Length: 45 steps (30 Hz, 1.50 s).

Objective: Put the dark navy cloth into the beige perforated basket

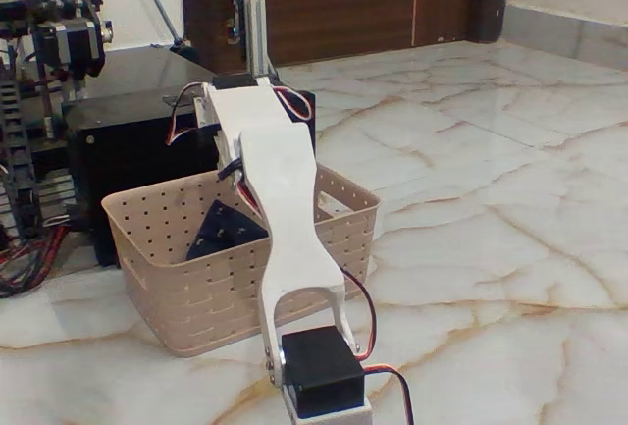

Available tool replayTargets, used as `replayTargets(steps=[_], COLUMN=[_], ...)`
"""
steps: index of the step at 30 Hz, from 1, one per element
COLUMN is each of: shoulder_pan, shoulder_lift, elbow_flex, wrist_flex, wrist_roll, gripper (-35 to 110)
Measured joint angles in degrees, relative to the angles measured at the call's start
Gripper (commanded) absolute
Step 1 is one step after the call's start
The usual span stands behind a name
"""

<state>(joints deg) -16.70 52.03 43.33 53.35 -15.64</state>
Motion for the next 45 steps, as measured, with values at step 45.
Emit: replayTargets(steps=[45], shoulder_pan=[8.4], shoulder_lift=[75.7], elbow_flex=[104.9], wrist_flex=[-54.8], wrist_roll=[-51.9], gripper=[0])
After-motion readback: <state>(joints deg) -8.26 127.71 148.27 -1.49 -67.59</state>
